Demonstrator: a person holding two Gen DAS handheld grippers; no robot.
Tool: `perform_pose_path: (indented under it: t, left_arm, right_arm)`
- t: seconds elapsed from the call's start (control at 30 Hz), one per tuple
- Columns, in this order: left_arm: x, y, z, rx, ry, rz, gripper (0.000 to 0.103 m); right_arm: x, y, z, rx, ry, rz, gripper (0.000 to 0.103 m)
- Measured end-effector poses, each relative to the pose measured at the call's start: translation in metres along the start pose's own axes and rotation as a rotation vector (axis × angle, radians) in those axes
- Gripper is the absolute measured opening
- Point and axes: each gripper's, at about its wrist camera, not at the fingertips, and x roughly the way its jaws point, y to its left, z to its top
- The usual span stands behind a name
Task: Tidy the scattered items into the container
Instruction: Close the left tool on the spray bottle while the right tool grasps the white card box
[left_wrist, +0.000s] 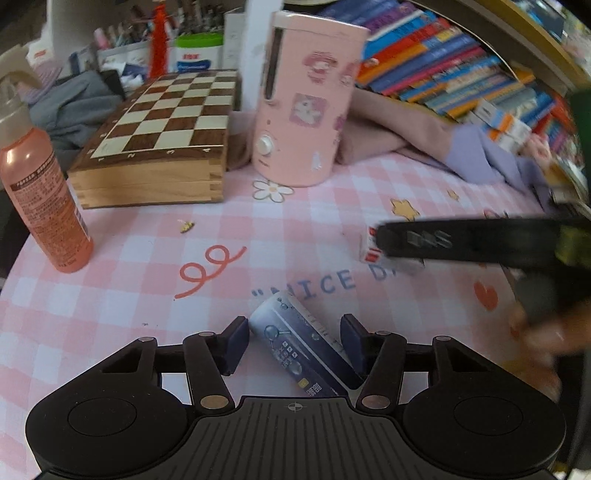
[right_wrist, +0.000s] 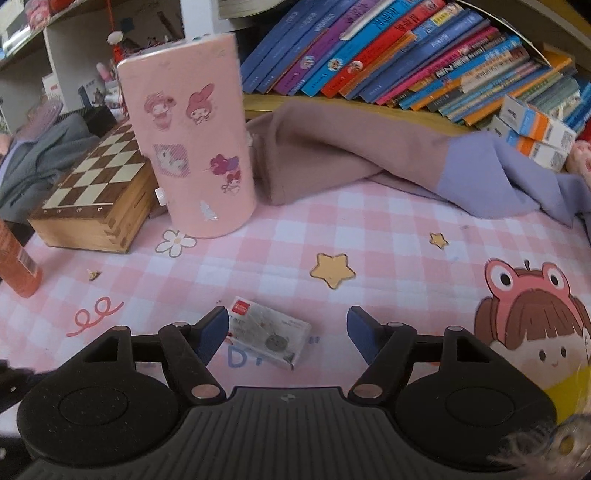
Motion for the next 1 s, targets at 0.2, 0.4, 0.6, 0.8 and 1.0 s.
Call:
perform_pose_path:
  t: [0.2,0.4,0.6,0.8,1.0]
  left_arm:
    - [-0.006,-0.013,-0.007,0.133,0.011,-0.024,0.051]
    - [-0.008,-0.017,-0.009,0.132,0.029,0.014,0.06]
    - [-0.011,-0.016,-0.024,0.05,0.018,0.025,0.051]
    - [-0.017,-0.013,-0.026,0.109,0.017,-0.025,0.031]
    - [-0.024,-0.009,-0.026,0.091,0.0,-0.053,0.031]
  right_arm:
    - [0.017,0.007,-0.002,-0.016,0.048,0.004,0.075]
    - [0.014,0.001,-0.006,-0.003,0.057,0.001,0.058]
    - [0.001,0.001,-0.021,-0.011,0.062,-0.002,0.059]
    - [-0.006,-0.001,-0.03,-0.01,0.056,-0.002,0.059]
    - [-0.012,-0.001,-0.032,0.001,0.046,0.0,0.058]
